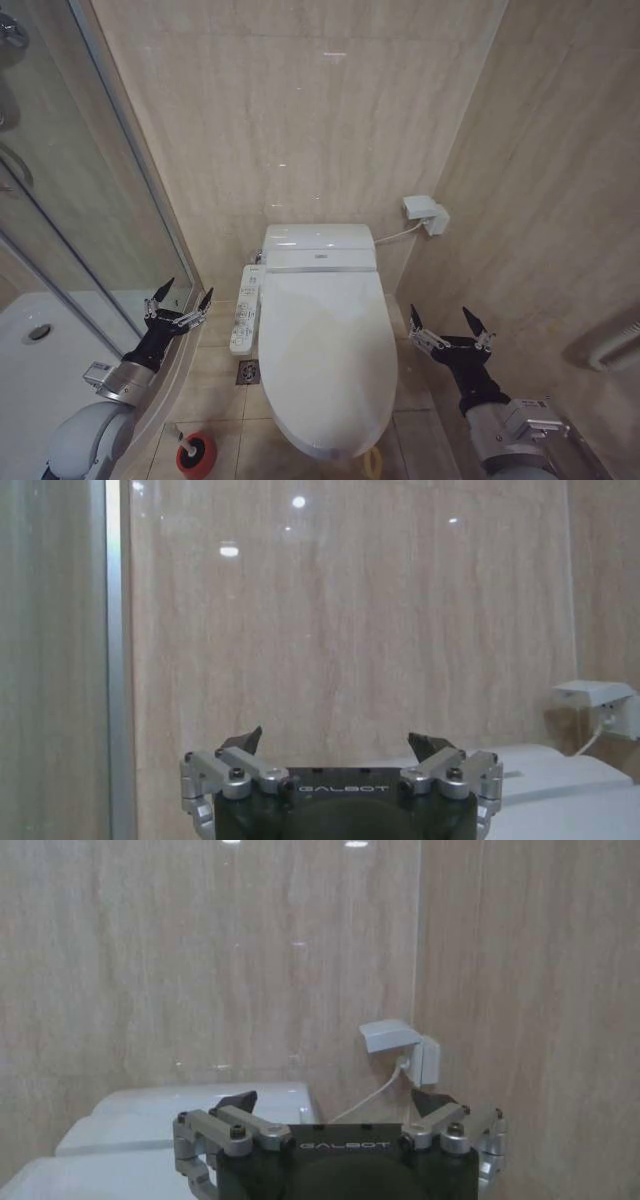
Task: Open the toilet lid, clean the toilet bowl with a toilet brush, close the toilet lid, and flush.
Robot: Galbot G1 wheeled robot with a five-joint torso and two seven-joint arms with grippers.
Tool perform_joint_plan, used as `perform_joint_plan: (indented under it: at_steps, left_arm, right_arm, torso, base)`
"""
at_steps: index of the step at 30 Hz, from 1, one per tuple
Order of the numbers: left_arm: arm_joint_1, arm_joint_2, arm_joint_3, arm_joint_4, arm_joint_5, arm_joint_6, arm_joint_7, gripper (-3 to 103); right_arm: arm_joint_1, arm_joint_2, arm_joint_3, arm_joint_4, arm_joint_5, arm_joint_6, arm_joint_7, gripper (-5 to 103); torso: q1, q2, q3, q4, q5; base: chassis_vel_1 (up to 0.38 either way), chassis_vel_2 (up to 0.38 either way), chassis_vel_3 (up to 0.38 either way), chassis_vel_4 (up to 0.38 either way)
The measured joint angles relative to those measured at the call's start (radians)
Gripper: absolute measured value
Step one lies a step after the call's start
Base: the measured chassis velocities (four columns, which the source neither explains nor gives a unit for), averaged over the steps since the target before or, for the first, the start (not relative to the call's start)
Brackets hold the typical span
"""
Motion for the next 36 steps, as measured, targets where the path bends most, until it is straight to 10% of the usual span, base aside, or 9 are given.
perform_joint_plan:
  at_steps: [36]
  left_arm:
    - [-0.004, 0.008, 0.008, 0.045, -0.016, -0.035, 0.030, 98]
  right_arm:
    - [0.000, 0.000, 0.000, 0.000, 0.000, 0.000, 0.000, 100]
  torso:
    - [0.000, 0.000, 0.000, 0.0000, 0.0002]
  base:
    - [-0.037, 0.035, 0.037, -0.038]
